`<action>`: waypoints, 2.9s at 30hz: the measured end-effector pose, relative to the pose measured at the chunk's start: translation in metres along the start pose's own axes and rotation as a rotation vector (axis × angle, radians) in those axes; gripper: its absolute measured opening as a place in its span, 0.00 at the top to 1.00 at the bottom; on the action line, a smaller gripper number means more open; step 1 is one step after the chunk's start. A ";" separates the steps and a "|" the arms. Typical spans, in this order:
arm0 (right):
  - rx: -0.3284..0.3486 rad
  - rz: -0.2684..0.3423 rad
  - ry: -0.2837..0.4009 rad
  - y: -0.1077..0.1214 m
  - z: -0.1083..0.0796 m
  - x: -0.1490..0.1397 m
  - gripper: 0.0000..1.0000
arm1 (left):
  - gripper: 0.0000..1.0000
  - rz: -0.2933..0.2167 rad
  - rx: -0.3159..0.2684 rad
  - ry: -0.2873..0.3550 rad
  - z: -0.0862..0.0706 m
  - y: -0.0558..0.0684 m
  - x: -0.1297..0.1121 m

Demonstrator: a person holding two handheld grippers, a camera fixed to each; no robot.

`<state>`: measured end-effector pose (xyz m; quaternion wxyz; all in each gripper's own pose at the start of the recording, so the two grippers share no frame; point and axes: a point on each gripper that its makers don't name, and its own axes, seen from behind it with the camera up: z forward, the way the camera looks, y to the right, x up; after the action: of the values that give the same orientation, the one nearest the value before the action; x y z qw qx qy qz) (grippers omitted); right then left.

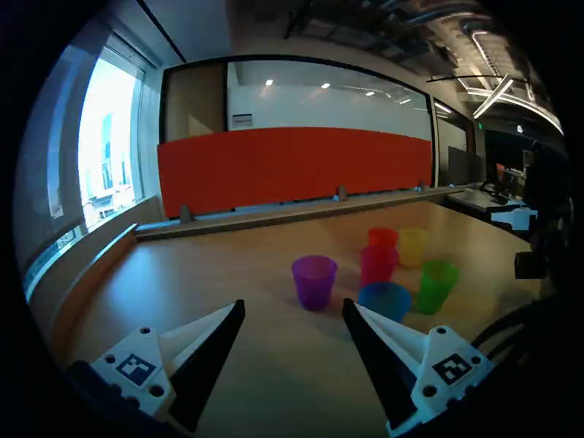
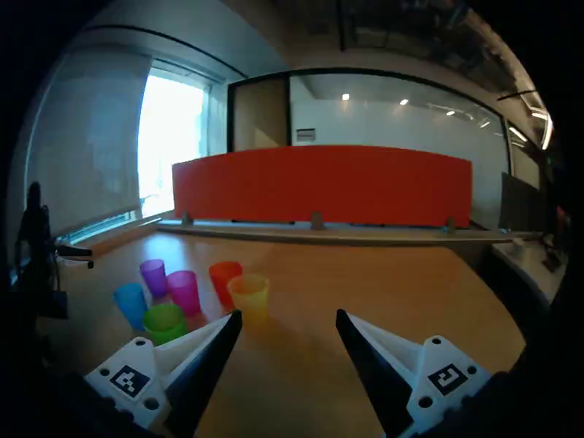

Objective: Pour water

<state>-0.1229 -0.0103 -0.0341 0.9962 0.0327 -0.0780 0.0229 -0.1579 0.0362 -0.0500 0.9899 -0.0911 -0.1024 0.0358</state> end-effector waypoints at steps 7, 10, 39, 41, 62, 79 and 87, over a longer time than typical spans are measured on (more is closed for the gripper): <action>-0.108 -0.009 0.074 0.020 -0.001 0.011 0.00 | 0.00 -0.003 0.082 0.077 -0.002 -0.012 0.014; -0.130 -0.015 0.094 0.021 -0.002 0.014 0.00 | 0.00 0.002 0.114 0.104 -0.001 -0.017 0.019; -0.209 0.084 0.233 0.038 -0.007 0.057 0.00 | 0.01 -0.024 0.284 0.291 -0.004 -0.030 0.046; -0.214 0.090 0.234 0.039 -0.008 0.059 0.00 | 0.01 -0.011 0.291 0.294 -0.002 -0.030 0.044; -0.260 0.060 0.208 0.045 -0.009 0.058 0.00 | 0.01 -0.075 0.272 0.293 0.024 -0.033 0.011; -0.265 0.058 0.207 0.047 -0.011 0.059 0.00 | 0.01 -0.087 0.269 0.261 0.031 -0.035 0.002; -0.262 0.062 0.206 0.047 -0.011 0.058 0.00 | 0.01 -0.087 0.264 0.255 0.032 -0.035 0.001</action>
<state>-0.0666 0.0392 -0.0329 0.9934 -0.1023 0.0215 0.0467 -0.1621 0.0073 -0.0122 0.9988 0.0405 0.0258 -0.0055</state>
